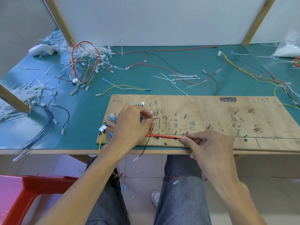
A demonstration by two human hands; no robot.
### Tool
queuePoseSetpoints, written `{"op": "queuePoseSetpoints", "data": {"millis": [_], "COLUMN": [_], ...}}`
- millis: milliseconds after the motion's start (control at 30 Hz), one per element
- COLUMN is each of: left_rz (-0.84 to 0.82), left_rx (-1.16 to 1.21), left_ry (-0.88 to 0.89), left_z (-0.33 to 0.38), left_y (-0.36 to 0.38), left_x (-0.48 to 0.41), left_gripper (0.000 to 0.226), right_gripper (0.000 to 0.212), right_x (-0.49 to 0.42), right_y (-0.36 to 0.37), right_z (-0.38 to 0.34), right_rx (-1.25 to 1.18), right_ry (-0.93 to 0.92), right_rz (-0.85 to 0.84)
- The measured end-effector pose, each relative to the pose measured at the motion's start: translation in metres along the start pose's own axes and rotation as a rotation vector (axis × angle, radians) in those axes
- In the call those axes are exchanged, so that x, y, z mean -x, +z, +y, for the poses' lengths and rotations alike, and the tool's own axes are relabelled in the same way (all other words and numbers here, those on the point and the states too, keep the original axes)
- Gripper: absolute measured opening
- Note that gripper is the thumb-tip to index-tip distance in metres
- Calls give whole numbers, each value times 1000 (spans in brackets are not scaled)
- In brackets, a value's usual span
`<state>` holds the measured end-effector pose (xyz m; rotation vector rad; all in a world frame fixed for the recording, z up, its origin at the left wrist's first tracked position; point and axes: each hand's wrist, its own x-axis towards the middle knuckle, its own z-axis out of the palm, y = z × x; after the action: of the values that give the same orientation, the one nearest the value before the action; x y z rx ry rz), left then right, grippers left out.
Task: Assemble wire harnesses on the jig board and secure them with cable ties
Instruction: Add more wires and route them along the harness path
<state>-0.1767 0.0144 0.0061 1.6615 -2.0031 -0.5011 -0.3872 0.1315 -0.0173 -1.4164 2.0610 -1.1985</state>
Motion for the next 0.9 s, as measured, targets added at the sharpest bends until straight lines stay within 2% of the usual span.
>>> {"op": "queuePoseSetpoints", "data": {"millis": [133, 233, 367, 567, 733, 900], "left_rz": [-55, -76, -49, 21, 42, 31], "left_rx": [20, -24, -57, -75, -111, -139], "left_ry": [7, 122, 212, 325, 388, 445], "left_z": [-4, -9, -12, -16, -20, -19], "left_y": [-5, -6, -4, -1, -2, -2], "left_x": [-5, -5, 1, 11, 14, 15], "left_gripper": [21, 25, 35, 46, 33, 38], "right_gripper": [18, 17, 19, 12, 16, 17], "right_x": [-1, -3, -4, -6, -11, -13], "right_y": [0, 0, -2, -6, -7, -8], "right_z": [2, 4, 4, -7, -8, -9], "right_rx": [-21, -4, 38, 211, 299, 315], "right_ry": [42, 45, 25, -72, -107, -130], "right_rz": [-37, -57, -41, -44, -97, -106]}}
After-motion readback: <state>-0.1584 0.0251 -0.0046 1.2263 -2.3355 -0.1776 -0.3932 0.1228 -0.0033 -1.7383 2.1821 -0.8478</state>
